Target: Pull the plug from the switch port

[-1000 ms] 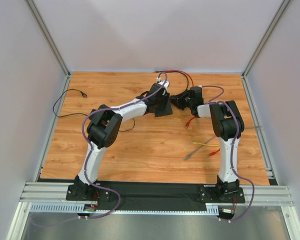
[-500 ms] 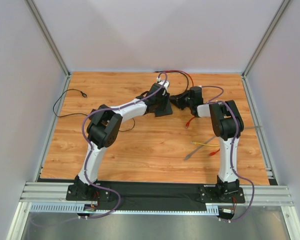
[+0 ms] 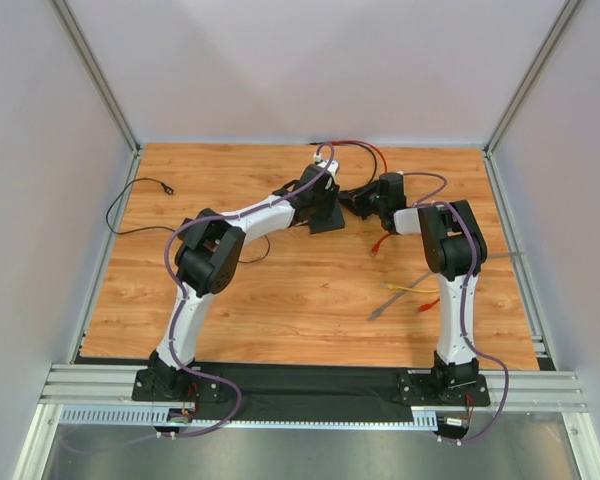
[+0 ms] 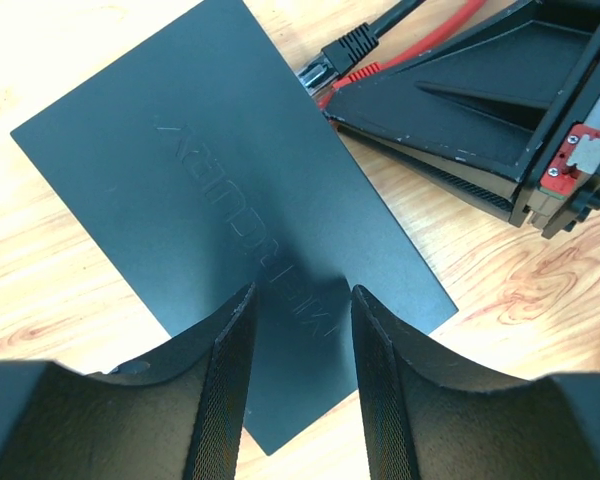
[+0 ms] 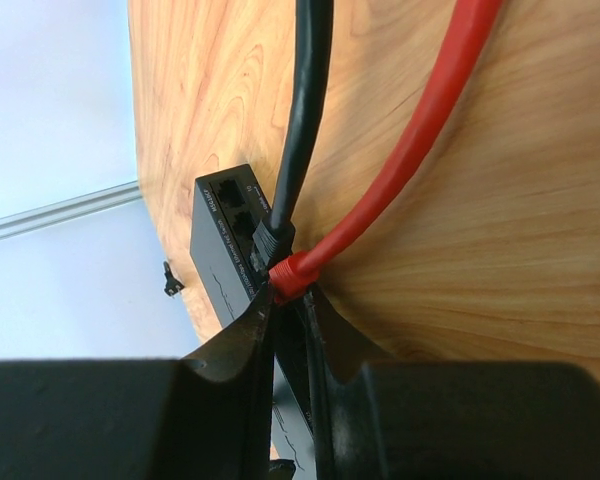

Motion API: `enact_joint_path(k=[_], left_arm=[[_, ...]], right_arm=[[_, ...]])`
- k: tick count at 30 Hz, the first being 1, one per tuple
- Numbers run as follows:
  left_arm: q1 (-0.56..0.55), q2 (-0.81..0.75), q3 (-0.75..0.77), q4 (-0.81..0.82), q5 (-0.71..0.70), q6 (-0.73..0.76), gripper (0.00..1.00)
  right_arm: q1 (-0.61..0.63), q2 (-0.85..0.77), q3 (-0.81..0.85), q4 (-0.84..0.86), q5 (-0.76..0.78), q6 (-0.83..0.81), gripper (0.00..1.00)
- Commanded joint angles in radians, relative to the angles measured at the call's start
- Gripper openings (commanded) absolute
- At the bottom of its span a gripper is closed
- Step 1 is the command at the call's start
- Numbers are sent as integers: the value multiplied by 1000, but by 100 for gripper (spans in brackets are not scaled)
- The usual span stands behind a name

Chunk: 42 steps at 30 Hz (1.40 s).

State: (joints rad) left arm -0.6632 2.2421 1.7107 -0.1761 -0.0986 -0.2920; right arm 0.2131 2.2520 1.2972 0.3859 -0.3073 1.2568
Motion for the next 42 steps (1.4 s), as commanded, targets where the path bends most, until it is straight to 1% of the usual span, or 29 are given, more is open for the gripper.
enact_joint_path(k=[1, 10, 17, 24, 32, 36, 38, 42], left_arm=[[8, 17, 53, -40, 5, -22, 50], [10, 33, 76, -57, 28, -13, 49], [14, 77, 150, -117, 53, -7, 49], [16, 159, 317, -321, -18, 10, 49], [16, 145, 313, -368, -95, 31, 49], [16, 163, 329, -398, -93, 33, 50], [16, 186, 357, -439, -101, 25, 50], [16, 194, 360, -464, -108, 22, 50]], right_arm=[[3, 31, 7, -45, 36, 7, 7], [0, 8, -26, -76, 91, 36, 0], [-1, 12, -19, -82, 85, 35, 0], [-1, -5, -21, -87, 91, 20, 0], [-3, -2, -27, -78, 85, 26, 0], [-3, -8, -36, -73, 89, 23, 0], [-3, -14, -44, -71, 91, 24, 0], [-4, -15, -50, -67, 91, 26, 0]])
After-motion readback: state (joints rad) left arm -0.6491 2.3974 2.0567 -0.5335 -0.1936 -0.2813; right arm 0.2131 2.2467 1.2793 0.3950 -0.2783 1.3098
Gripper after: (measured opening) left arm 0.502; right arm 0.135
